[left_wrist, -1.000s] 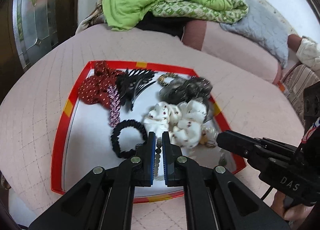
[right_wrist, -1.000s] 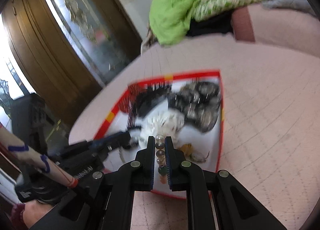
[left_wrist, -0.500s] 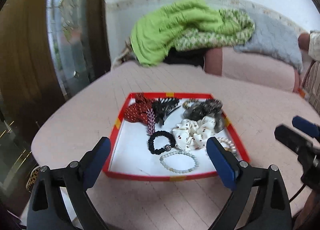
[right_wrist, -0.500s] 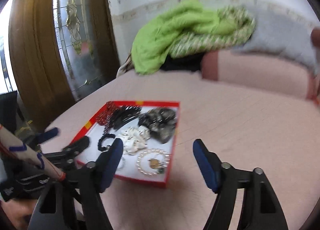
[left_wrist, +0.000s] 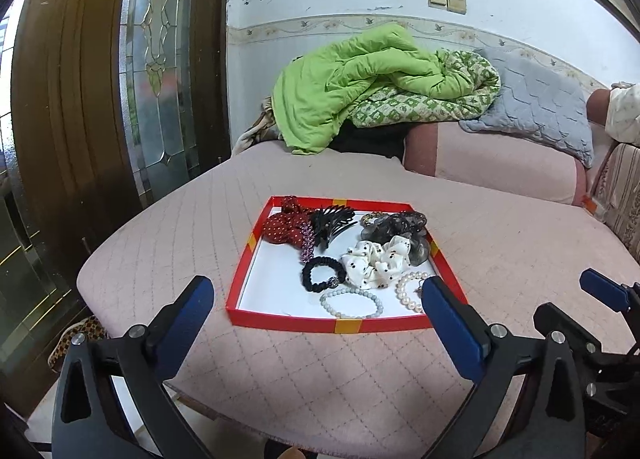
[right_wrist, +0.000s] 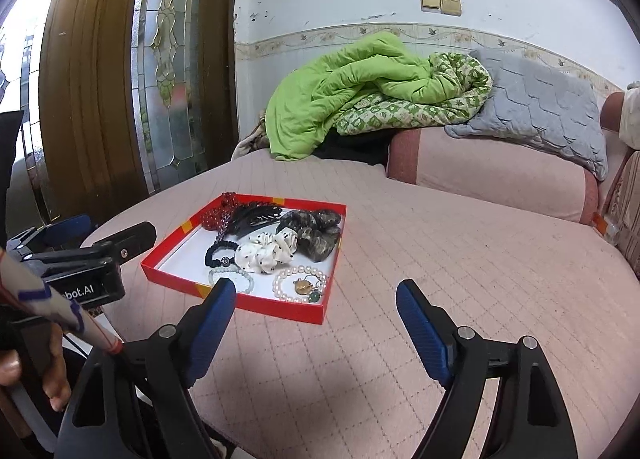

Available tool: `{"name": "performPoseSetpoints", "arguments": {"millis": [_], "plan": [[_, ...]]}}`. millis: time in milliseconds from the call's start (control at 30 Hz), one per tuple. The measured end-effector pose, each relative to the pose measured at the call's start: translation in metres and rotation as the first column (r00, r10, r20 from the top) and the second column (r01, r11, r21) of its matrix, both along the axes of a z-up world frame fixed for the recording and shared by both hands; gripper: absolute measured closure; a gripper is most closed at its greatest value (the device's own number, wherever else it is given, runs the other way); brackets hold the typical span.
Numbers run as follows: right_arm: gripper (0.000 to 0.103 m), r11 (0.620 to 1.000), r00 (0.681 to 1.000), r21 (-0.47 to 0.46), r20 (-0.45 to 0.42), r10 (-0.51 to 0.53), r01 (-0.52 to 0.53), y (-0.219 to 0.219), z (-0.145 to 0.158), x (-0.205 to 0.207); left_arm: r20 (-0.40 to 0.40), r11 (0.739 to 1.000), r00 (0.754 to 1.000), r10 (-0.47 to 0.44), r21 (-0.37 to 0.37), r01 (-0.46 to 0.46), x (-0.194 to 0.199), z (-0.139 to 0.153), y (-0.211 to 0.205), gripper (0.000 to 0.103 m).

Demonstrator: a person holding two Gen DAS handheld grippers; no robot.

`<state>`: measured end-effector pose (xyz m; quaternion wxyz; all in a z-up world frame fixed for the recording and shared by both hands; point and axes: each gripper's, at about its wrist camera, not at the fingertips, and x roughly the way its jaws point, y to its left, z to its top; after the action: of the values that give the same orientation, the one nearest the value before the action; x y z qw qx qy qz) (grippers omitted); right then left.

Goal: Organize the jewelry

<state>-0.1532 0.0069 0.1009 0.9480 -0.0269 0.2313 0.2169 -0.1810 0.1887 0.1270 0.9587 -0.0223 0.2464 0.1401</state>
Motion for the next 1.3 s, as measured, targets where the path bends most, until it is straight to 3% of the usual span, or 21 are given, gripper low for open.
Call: {"name": "performPoseSetpoints", "arguments": {"millis": [333,1300], "plan": [[0.016,0.999,1.000,-0.043,0.015,0.024,-0.023,0.011,-0.005,-0.006,-0.029,0.997,0.999,0.017,0.073,-0.015,0.003,-0.003,-0.011,0.000],[0.015,0.999,1.000,-0.037,-0.017,-0.008,0.007,0.004,-0.009,0.002,-0.050,0.997,0.998,0.035,0.070,-0.031,0.004,-0.002,-0.008,0.000]]}}
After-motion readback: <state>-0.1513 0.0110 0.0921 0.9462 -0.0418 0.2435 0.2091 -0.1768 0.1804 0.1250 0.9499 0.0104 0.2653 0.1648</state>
